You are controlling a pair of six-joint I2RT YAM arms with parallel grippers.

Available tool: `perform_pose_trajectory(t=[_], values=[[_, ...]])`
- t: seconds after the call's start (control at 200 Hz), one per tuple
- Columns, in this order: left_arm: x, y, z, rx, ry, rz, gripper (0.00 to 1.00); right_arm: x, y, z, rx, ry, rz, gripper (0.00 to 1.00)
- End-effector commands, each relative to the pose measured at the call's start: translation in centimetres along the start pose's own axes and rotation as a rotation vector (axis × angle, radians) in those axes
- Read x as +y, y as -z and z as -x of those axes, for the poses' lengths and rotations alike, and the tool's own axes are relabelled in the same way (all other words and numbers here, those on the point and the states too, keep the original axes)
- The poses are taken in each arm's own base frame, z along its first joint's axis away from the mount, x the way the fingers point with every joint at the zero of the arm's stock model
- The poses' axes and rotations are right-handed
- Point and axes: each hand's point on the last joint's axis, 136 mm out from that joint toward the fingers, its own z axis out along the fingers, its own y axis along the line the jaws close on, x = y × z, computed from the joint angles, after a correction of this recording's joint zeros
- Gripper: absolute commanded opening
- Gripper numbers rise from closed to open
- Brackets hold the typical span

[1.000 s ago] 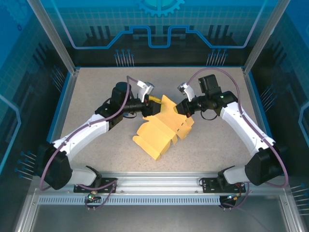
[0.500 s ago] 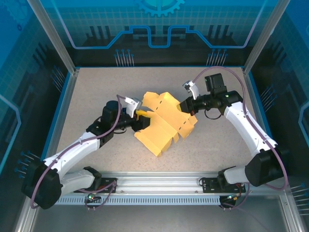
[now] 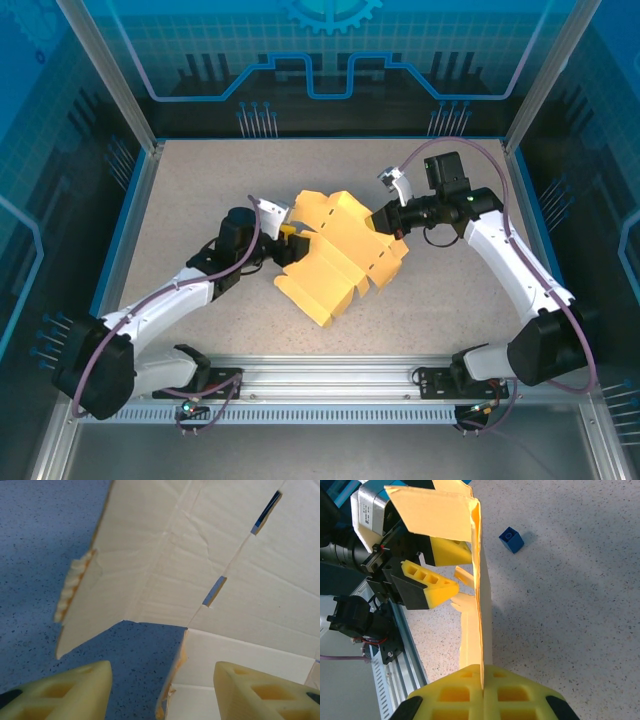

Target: Fold the paper box

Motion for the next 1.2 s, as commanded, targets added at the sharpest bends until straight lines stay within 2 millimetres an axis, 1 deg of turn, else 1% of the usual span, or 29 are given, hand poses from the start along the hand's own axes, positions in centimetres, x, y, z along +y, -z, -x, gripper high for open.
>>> perform_pose_trajectory(t=[0.0,0.13,0.175,0.39,0.6,0.715,0.825,0.94,1.031,1.196], values=[[-0.4,0.3,1.1,-0.031,-0.034,-0.019,0.56,0.5,0.4,0.4,-0.014,-0.013,0.03,0.0],[-2.1,0.1,0.7,-0.015,-0.02,-0.122,0.48,0.3,0.3,0.6,-0.026,-0.022,0.026,0.0],[-2.6,0.0,0.5,-0.009,-0.015,-0.153,0.47,0.4,0.3,0.7,-0.03,-0.025,0.027,0.0],[-4.8,-0.4,-0.4,-0.013,-0.048,-0.233,0.46,0.2,0.1,0.9,-0.037,-0.036,0.03,0.0],[-5.8,-2.2,-1.4,0.034,-0.078,-0.235,0.47,0.3,-0.3,1.0,-0.05,-0.054,0.057,0.0],[-5.8,-2.7,-1.4,0.036,-0.072,-0.23,0.47,0.1,-0.5,0.6,-0.042,-0.057,0.056,0.0],[-5.6,-2.5,-1.0,0.026,-0.074,-0.209,0.48,-0.3,-0.4,0.2,-0.026,-0.048,0.024,0.0],[-5.4,-1.8,-0.6,0.013,-0.09,-0.189,0.5,-1.0,-0.3,-0.4,0.002,-0.035,-0.03,0.0],[-5.2,-1.1,-0.4,0.006,-0.098,-0.175,0.51,-1.2,-0.2,-0.8,0.019,-0.022,-0.043,0.0],[-3.7,0.5,0.4,-0.014,-0.089,-0.137,0.52,-1.0,-0.2,-1.0,0.031,0.004,-0.054,0.0]])
